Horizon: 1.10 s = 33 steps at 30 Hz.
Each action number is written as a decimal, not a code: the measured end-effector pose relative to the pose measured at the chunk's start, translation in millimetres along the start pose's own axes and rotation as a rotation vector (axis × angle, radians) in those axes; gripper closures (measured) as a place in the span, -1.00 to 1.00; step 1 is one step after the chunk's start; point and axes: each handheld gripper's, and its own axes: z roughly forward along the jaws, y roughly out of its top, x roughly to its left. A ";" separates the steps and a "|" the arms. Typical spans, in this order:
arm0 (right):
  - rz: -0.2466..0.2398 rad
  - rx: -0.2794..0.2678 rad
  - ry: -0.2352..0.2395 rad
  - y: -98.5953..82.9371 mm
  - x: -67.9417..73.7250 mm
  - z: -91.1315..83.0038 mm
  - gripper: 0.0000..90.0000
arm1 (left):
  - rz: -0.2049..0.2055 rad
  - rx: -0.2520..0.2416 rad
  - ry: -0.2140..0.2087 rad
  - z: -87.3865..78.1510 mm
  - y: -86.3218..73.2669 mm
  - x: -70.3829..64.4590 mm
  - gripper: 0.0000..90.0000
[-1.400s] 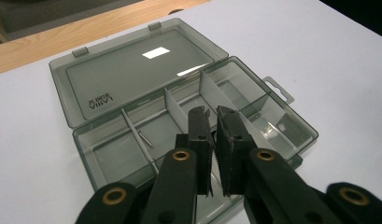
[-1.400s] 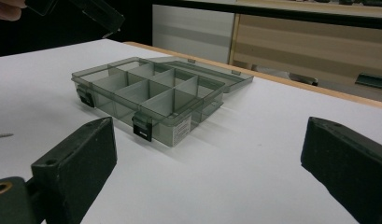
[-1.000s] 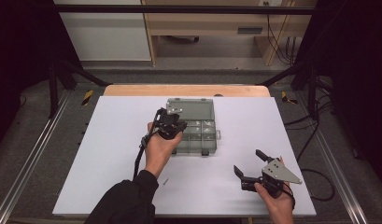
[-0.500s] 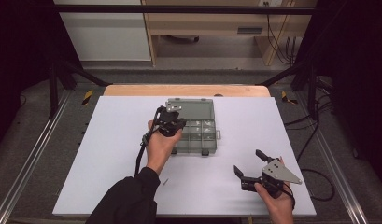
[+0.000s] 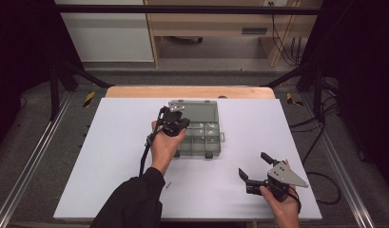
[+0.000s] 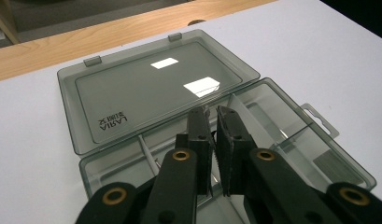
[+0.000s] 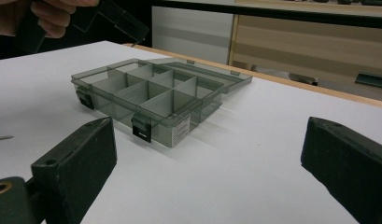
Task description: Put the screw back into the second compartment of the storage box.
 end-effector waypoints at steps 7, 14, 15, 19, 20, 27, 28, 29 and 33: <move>0.000 -0.001 0.001 -0.3 -0.4 0.3 -0.92 | -0.033 -0.012 0.014 7.7 -3.9 3.7 0.88; 0.001 0.001 0.002 -0.4 -0.2 0.4 -0.92 | -0.053 -0.074 0.046 5.4 -4.2 4.7 0.61; 0.001 0.001 0.001 -0.4 -0.2 0.4 -0.92 | -0.058 -0.082 0.053 3.4 -3.7 4.3 0.58; 0.000 0.002 0.001 -0.3 0.2 0.6 -0.92 | -0.040 -0.086 0.064 -5.7 -2.6 5.4 0.48; 0.000 0.002 0.001 -0.3 0.2 0.6 -0.92 | -0.040 -0.086 0.064 -5.7 -2.6 5.4 0.46; -0.005 0.004 0.001 -0.1 0.9 0.7 -0.92 | 0.062 -0.067 0.058 -27.9 -0.3 1.4 0.10; -0.005 0.004 0.001 -0.1 0.9 0.7 -0.92 | 0.062 -0.067 0.058 -27.9 -0.3 1.4 0.04; -0.006 0.004 0.000 0.0 1.1 0.7 -0.92 | 0.080 -0.064 0.052 -33.0 -1.6 -0.3 -0.04; -0.008 0.006 -0.001 0.2 1.4 0.6 -0.92 | 0.117 -0.049 0.049 -44.9 -6.5 -7.3 -0.24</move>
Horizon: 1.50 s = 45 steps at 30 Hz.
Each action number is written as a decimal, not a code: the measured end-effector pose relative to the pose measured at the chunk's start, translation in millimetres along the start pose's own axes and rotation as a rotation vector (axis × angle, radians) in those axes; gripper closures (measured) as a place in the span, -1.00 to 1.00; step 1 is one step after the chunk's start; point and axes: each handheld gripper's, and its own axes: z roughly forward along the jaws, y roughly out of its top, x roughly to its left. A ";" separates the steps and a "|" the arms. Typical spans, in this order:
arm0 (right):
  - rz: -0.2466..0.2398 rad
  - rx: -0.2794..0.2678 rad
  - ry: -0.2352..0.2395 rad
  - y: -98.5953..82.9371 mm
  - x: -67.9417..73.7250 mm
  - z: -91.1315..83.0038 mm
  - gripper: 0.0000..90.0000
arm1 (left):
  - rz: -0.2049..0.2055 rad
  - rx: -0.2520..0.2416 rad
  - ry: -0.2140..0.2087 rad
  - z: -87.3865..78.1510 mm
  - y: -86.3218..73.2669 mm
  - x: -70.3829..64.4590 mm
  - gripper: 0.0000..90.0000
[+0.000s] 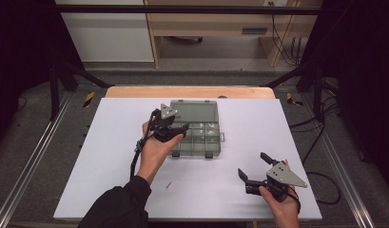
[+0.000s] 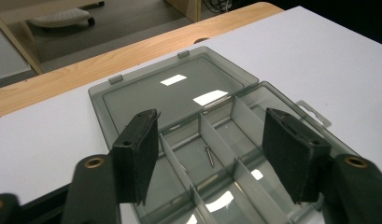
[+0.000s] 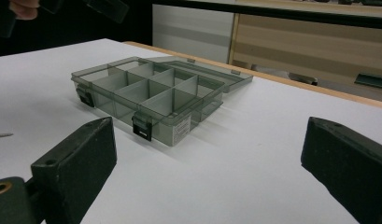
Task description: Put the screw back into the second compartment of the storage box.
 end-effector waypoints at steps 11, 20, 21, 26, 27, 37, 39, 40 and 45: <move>-0.004 0.002 -0.002 0.1 0.4 0.1 -0.92 | 0.049 0.032 -0.068 -26.3 -24.1 -19.1 -0.61; -0.006 0.004 -0.003 0.1 0.8 0.1 -0.92 | 0.081 0.089 -0.145 -45.8 -40.4 -34.8 -0.69; -0.006 0.003 -0.003 0.1 0.8 0.1 -0.92 | 0.081 0.089 -0.145 -45.8 -40.4 -34.8 -0.70; -0.007 0.001 -0.004 0.0 0.6 -0.1 -0.92 | 0.117 0.132 -0.174 -51.0 -44.3 -48.8 -0.70; -0.007 0.001 -0.005 0.1 0.5 -0.1 -0.92 | 0.117 0.132 -0.174 -51.0 -44.3 -48.8 -0.70; 0.001 0.000 -0.010 0.4 0.0 -1.0 -0.92 | 0.166 0.208 -0.216 -47.1 -57.9 -65.7 -0.72; 0.001 0.000 -0.009 0.4 0.0 -1.0 -0.92 | 0.167 0.223 -0.222 -45.9 -58.8 -68.7 -0.72; 0.001 0.000 -0.009 0.4 -0.1 -1.0 -0.92 | 0.172 0.230 -0.225 -45.6 -58.6 -70.0 -0.72; 0.003 0.002 -0.011 0.4 -0.5 -1.2 -0.92 | 0.195 0.289 -0.268 -39.9 -56.4 -77.7 -0.72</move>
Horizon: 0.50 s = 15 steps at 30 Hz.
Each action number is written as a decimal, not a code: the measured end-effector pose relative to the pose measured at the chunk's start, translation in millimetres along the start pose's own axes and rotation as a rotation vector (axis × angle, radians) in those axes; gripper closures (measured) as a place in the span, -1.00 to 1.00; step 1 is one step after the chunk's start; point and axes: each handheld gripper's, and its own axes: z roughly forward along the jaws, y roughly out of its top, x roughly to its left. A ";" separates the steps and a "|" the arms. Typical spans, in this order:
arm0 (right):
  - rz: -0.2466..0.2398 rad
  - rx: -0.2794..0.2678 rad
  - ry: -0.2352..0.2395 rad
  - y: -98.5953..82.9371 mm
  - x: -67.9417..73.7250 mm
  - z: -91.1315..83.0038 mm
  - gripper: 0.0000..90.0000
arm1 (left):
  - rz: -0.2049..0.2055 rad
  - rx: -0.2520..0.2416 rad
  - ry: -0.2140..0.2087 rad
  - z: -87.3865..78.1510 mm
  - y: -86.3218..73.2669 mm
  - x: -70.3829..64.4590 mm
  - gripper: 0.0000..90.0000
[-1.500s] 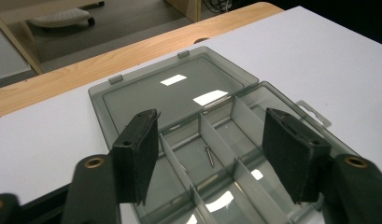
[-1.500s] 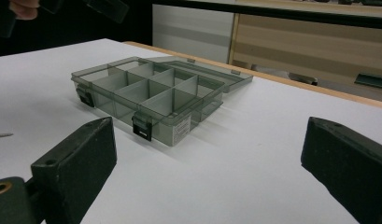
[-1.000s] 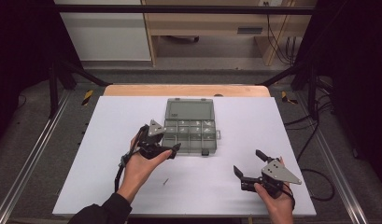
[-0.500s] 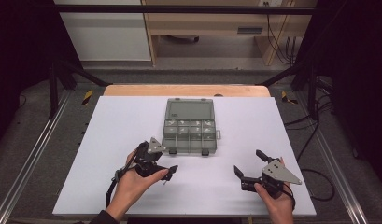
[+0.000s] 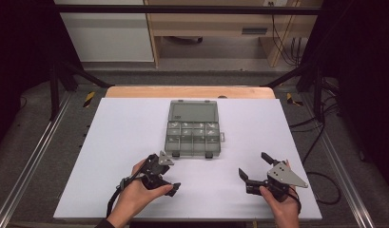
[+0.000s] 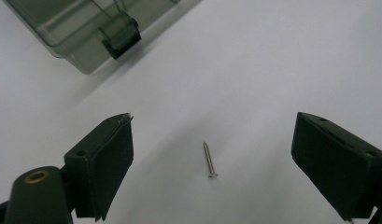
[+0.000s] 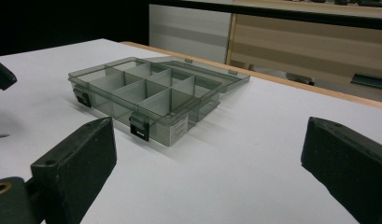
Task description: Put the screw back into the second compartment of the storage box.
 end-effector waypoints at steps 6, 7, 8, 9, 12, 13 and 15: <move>0.000 -0.004 -0.001 -0.2 -0.8 -0.3 -0.92 | -0.022 0.047 -0.060 12.9 2.4 -4.7 -0.67; 0.001 -0.004 -0.001 -0.2 -0.9 -0.3 -0.92 | -0.021 0.050 -0.056 14.3 2.2 -4.0 -0.62; 0.001 -0.004 -0.001 -0.3 -0.9 -0.2 -0.92 | -0.018 0.054 -0.061 15.9 1.9 -2.8 -0.57; 0.001 -0.004 -0.001 -0.3 -0.9 -0.2 -0.92 | -0.018 0.054 -0.061 15.9 1.9 -2.8 -0.52; 0.003 -0.003 0.000 -0.2 -0.5 0.1 -0.92 | -0.015 0.068 -0.065 19.5 0.7 1.1 -0.30; 0.001 -0.004 0.000 -0.3 -0.8 0.0 -0.92 | -0.007 0.088 -0.079 20.5 0.0 2.7 -0.21; 0.001 -0.004 0.000 -0.3 -0.9 -0.1 -0.92 | -0.013 0.105 -0.085 21.4 -1.1 1.8 -0.05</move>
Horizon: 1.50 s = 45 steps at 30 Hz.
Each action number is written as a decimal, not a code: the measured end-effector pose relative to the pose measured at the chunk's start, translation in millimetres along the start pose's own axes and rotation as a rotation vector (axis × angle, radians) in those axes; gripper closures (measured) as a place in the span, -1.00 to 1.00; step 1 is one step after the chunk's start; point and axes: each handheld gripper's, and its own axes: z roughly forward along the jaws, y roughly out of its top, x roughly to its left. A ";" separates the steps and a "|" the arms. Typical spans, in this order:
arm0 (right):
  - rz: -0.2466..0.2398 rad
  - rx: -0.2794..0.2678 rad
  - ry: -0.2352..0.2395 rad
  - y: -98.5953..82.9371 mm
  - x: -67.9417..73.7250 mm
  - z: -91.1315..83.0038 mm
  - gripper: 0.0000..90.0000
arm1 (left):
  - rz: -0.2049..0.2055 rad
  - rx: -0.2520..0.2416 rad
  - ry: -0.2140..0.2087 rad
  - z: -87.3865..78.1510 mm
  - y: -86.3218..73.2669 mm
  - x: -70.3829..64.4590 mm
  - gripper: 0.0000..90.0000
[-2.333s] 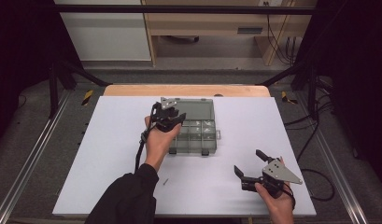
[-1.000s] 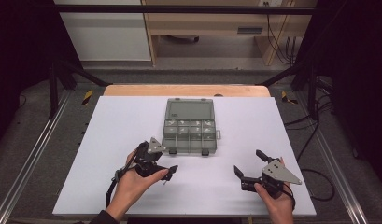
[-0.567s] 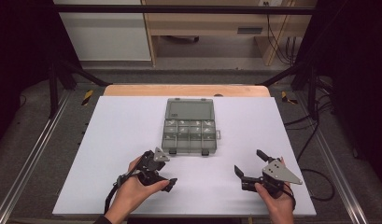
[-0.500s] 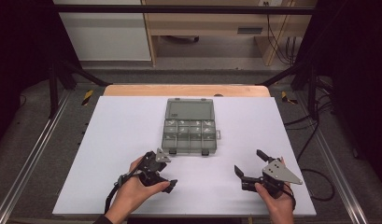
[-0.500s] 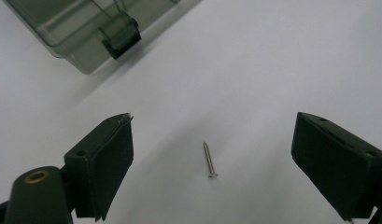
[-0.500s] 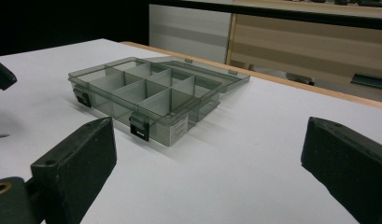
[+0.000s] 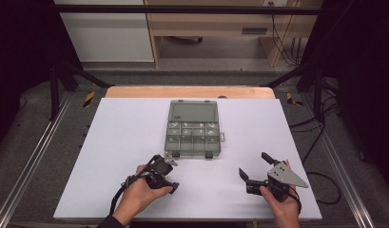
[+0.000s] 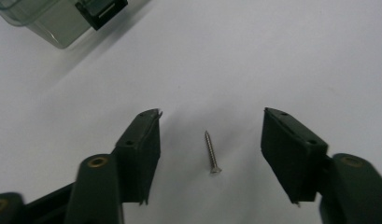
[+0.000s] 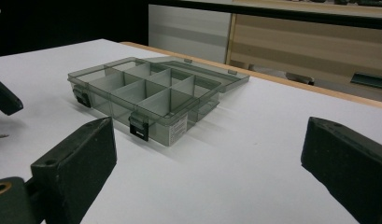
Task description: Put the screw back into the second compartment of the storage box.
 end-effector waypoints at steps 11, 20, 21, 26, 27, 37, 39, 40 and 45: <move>0.001 0.004 0.000 0.0 0.4 0.2 -0.92 | -0.007 0.029 -0.030 4.2 -4.5 -1.4 0.38; 0.001 0.006 0.000 -0.1 0.6 0.4 -0.92 | 0.003 0.026 -0.057 4.8 -4.5 -2.5 0.79; 0.001 0.006 0.000 -0.1 0.6 0.4 -0.92 | 0.004 0.026 -0.055 4.9 -4.7 -3.2 0.79; -0.002 0.006 0.000 -0.3 0.6 0.6 -0.92 | 0.014 0.001 -0.056 4.7 -8.5 -1.1 0.95; -0.002 0.006 -0.001 -0.3 0.6 0.6 -0.92 | 0.012 0.002 -0.054 4.4 -9.0 -0.8 0.95; -0.005 0.008 0.000 -0.5 0.7 1.0 -0.92 | 0.006 -0.061 0.005 -10.8 -9.2 13.9 0.96; -0.005 0.008 0.001 -0.6 0.7 1.1 -0.92 | 0.007 -0.074 0.011 -13.2 -7.9 16.3 0.96; -0.006 0.009 0.001 -0.6 0.8 1.3 -0.92 | 0.005 -0.094 0.030 -16.9 -5.4 20.1 0.96; -0.007 0.009 0.001 -0.6 1.0 1.3 -0.92 | -0.019 -0.146 0.081 -23.6 1.6 27.8 0.96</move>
